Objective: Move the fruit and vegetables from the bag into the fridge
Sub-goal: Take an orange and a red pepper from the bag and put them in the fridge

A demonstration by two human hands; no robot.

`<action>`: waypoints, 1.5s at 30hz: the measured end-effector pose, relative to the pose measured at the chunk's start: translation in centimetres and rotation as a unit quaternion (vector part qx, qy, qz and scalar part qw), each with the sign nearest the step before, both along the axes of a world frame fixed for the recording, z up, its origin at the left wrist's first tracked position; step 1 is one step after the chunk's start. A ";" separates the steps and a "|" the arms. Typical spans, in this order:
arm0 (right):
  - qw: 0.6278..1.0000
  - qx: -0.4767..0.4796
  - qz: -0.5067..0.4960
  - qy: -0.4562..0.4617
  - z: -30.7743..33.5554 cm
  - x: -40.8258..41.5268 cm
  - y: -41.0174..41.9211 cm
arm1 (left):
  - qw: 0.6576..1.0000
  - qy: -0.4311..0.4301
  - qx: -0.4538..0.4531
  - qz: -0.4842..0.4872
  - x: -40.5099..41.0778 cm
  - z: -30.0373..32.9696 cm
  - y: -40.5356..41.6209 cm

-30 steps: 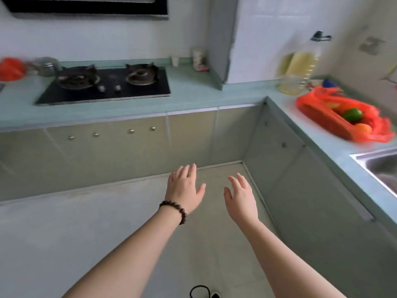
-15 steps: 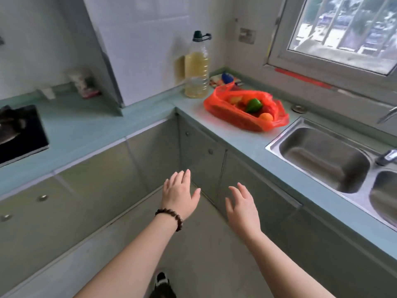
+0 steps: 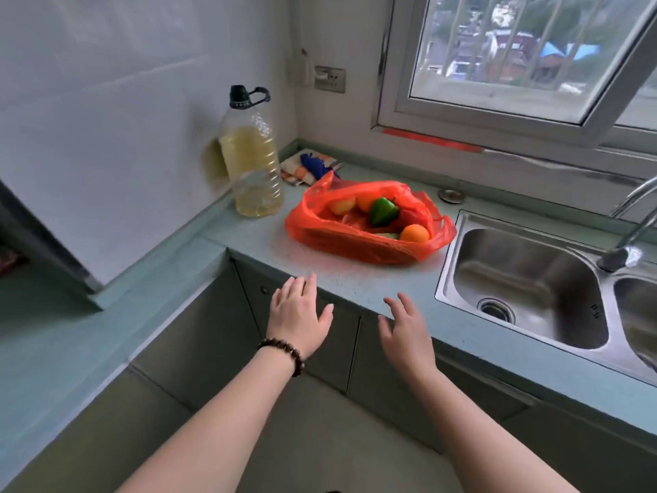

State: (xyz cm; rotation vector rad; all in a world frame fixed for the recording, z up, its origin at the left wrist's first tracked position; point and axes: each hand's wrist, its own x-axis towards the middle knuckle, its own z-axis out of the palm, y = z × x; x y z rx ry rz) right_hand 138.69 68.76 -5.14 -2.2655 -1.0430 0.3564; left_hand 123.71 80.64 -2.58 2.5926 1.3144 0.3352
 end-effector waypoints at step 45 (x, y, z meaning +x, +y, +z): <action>0.981 0.006 -0.174 0.086 -7.6 25.7 18.5 | 0.887 0.215 0.018 -0.408 40.1 -6.4 24.2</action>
